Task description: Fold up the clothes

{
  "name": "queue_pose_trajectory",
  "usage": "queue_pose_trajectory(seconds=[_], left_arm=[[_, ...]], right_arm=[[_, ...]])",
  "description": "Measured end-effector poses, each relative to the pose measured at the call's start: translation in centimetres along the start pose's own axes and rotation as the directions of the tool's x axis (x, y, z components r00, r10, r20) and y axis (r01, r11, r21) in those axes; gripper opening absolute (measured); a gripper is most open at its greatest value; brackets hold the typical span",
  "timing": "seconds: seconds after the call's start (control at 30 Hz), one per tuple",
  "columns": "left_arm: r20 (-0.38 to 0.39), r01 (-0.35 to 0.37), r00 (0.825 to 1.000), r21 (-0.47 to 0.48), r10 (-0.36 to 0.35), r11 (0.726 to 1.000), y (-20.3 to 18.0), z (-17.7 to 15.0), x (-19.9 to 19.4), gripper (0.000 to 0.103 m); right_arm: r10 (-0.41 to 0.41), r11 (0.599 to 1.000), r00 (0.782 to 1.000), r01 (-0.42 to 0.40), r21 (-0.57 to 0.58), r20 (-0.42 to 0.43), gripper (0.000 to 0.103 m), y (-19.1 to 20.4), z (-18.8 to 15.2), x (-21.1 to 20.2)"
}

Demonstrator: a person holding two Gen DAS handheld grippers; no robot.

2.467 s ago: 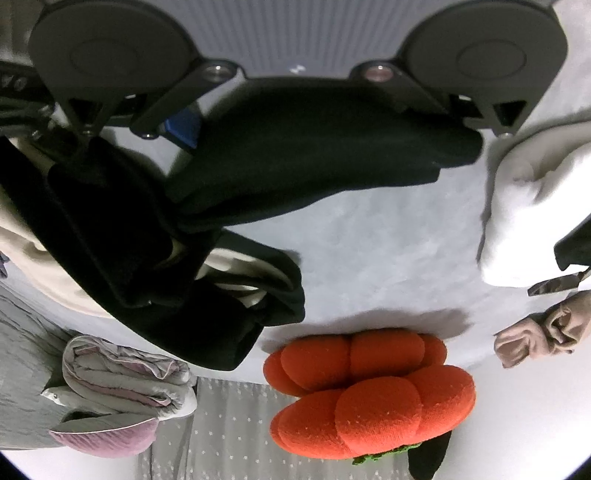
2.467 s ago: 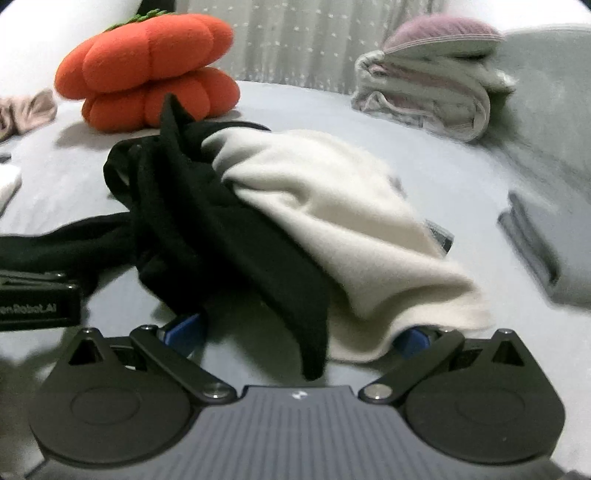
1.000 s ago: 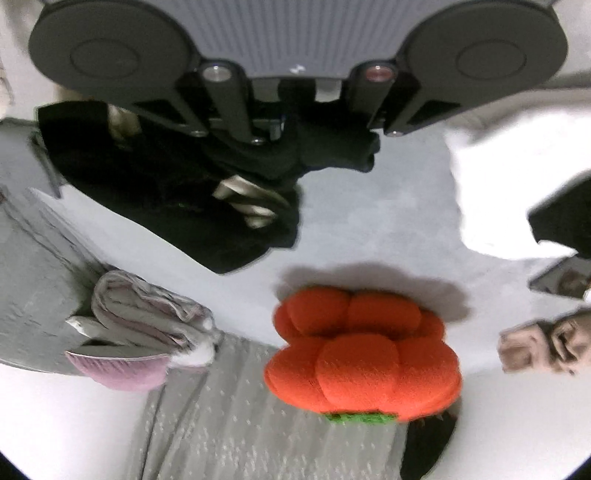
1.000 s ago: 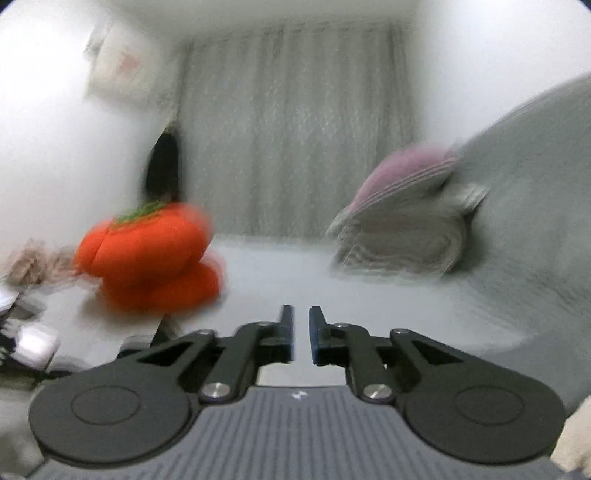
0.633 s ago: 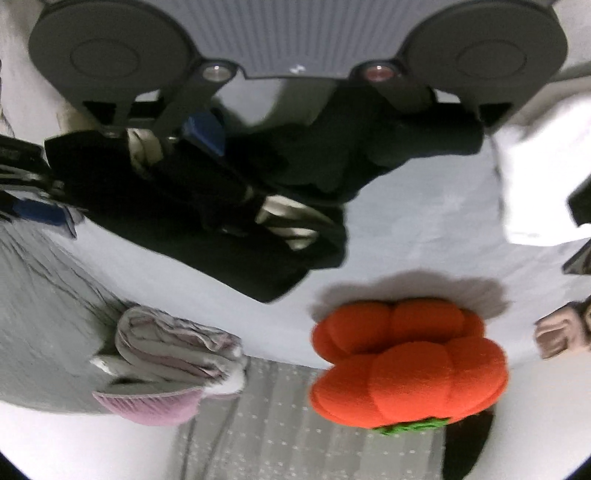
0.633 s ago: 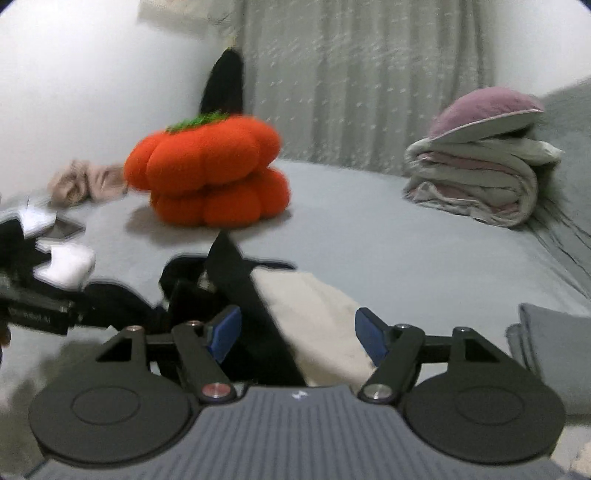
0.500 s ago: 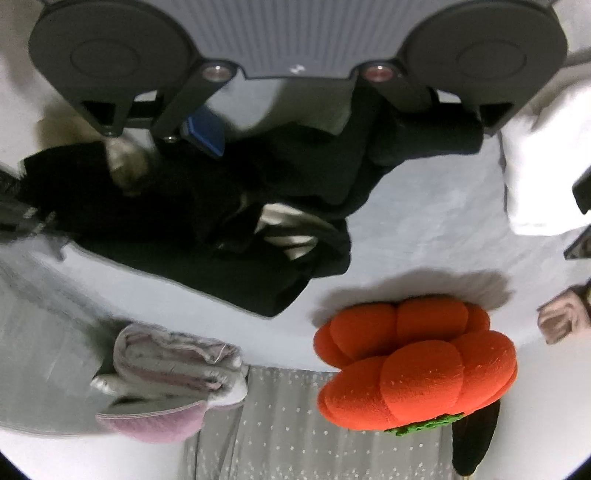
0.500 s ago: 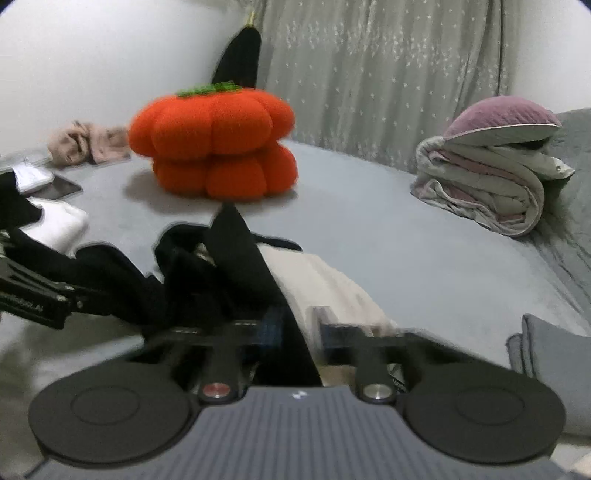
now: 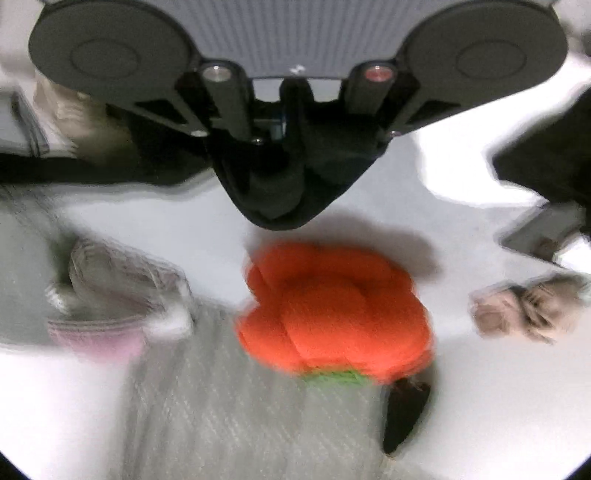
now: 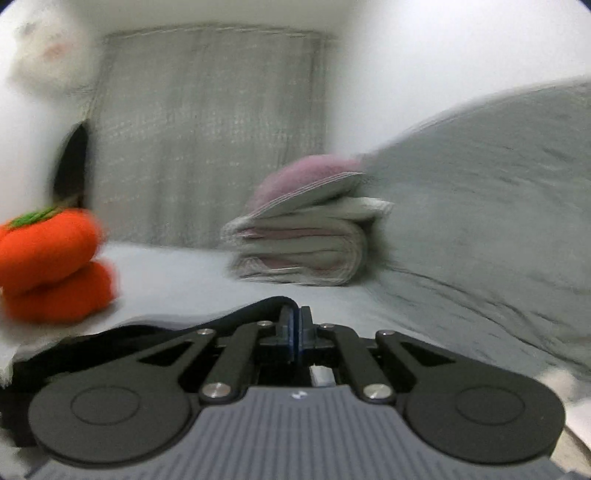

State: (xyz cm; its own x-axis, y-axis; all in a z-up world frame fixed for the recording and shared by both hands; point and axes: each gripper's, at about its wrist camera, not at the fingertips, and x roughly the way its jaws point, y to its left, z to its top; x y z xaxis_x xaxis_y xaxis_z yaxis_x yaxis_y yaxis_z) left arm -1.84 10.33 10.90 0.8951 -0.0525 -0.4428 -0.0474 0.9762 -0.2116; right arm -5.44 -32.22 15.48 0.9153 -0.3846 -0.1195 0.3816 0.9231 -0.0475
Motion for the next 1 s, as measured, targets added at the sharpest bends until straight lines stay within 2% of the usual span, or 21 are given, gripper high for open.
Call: queue_pose_trajectory(seconds=[0.1, 0.13, 0.2, 0.23, 0.27, 0.3, 0.33, 0.37, 0.4, 0.43, 0.5, 0.53, 0.6, 0.63, 0.7, 0.8, 0.9, 0.93, 0.97, 1.0], left_arm=[[0.109, -0.034, 0.993, -0.092, 0.044, 0.995, 3.1, 2.4, -2.6, 0.008], [0.115, -0.053, 0.991, -0.113, 0.066, 0.992, 3.9, 2.8, -3.0, 0.008], [0.060, -0.113, 0.991, -0.080, 0.118, 0.990, 4.6, 2.8, -2.6, 0.009], [-0.011, -0.125, 0.992, -0.041, 0.125, 0.991, 4.8, 2.5, -1.7, 0.010], [-0.082, -0.119, 0.990, -0.018, 0.117, 0.993, 4.8, 2.0, -0.7, 0.013], [-0.118, -0.120, 0.986, -0.013, 0.117, 0.993, 4.8, 1.5, 0.0, 0.019], [-0.154, -0.120, 0.981, -0.007, 0.118, 0.993, 4.7, 1.0, 0.6, 0.023], [-0.180, -0.121, 0.976, 0.004, 0.120, 0.993, 4.6, 0.6, 1.1, 0.036], [-0.161, -0.126, 0.978, 0.043, 0.132, 0.991, 4.1, 0.7, 0.9, 0.054], [-0.138, -0.133, 0.980, 0.080, 0.143, 0.988, 3.6, 0.9, 0.6, 0.061], [-0.064, -0.154, 0.984, 0.138, 0.164, 0.978, 2.6, 1.3, -0.4, 0.075], [-0.045, -0.143, 0.987, 0.153, 0.151, 0.978, 2.1, 1.2, -0.7, 0.076], [-0.091, -0.028, 0.995, 0.176, 0.045, 0.984, 0.7, 0.3, -0.2, 0.082], [-0.146, 0.059, 0.989, 0.197, -0.030, 0.979, -0.4, -0.5, 0.4, 0.083], [-0.223, 0.148, 0.970, 0.243, -0.093, 0.959, -2.2, -2.2, 1.7, 0.084], [-0.282, 0.161, 0.957, 0.329, -0.067, 0.930, -4.7, -4.3, 3.8, 0.084], [-0.318, 0.180, 0.946, 0.328, -0.071, 0.927, -5.5, -5.7, 5.7, 0.083], [-0.327, 0.187, 0.942, 0.314, -0.079, 0.931, -5.6, -5.9, 5.9, 0.079], [-0.336, 0.194, 0.938, 0.300, -0.087, 0.934, -5.8, -6.1, 6.2, 0.067], [-0.345, 0.198, 0.934, 0.286, -0.092, 0.938, -5.9, -6.4, 6.5, 0.049]], right_arm=[[-0.097, 0.992, 0.995, 0.096, 0.082, 0.008, 0.001, -3.1, 0.1, 0.1], [-0.130, 0.986, 0.992, 0.128, 0.109, 0.009, 0.001, -4.2, 0.1, 0.2], [-0.176, 0.976, 0.984, 0.174, 0.128, 0.009, 0.002, -4.9, 0.2, 0.4], [-0.173, 0.979, 0.985, 0.173, 0.107, -0.010, 0.004, -4.5, 0.1, 0.8], [-0.144, 0.986, 0.989, 0.146, 0.083, -0.031, 0.008, -3.8, -0.2, 1.3], [-0.109, 0.992, 0.993, 0.112, 0.062, -0.051, 0.016, -3.1, -0.5, 1.6], [-0.074, 0.996, 0.995, 0.078, 0.041, -0.072, 0.018, -2.4, -0.8, 2.0], [-0.040, 0.999, 0.995, 0.042, 0.021, -0.094, 0.019, -1.6, -1.1, 2.4], [-0.006, 1.000, 0.993, 0.006, 0.002, -0.116, 0.029, -0.9, -1.4, 2.8], [0.028, 0.999, 0.990, -0.030, -0.016, -0.139, 0.050, -0.2, -1.7, 3.2], [0.102, 0.992, 0.982, -0.112, -0.055, -0.158, 0.070, 1.4, -2.2, 3.5], [0.143, 0.983, 0.977, -0.158, -0.089, -0.156, 0.070, 2.4, -2.4, 3.2], [0.223, 0.953, 0.960, -0.252, -0.170, -0.171, 0.070, 4.5, -2.9, 2.9], [0.263, 0.927, 0.946, -0.302, -0.223, -0.188, 0.070, 5.7, -3.4, 2.8], [0.335, 0.858, 0.915, -0.396, -0.328, -0.226, 0.070, 8.2, -4.5, 2.7], [0.389, 0.772, 0.882, -0.470, -0.428, -0.266, 0.070, 11.0, -5.9, 3.3], [0.439, 0.721, 0.848, -0.530, -0.447, -0.298, 0.070, 12.7, -6.7, 4.0], [0.447, 0.710, 0.840, -0.542, -0.450, -0.307, 0.066, 13.1, -6.9, 4.5], [0.450, 0.702, 0.834, -0.552, -0.451, -0.319, 0.063, 13.4, -7.0, 5.0], [0.453, 0.695, 0.828, -0.560, -0.450, -0.331, 0.051, 13.6, -7.1, 5.5]])
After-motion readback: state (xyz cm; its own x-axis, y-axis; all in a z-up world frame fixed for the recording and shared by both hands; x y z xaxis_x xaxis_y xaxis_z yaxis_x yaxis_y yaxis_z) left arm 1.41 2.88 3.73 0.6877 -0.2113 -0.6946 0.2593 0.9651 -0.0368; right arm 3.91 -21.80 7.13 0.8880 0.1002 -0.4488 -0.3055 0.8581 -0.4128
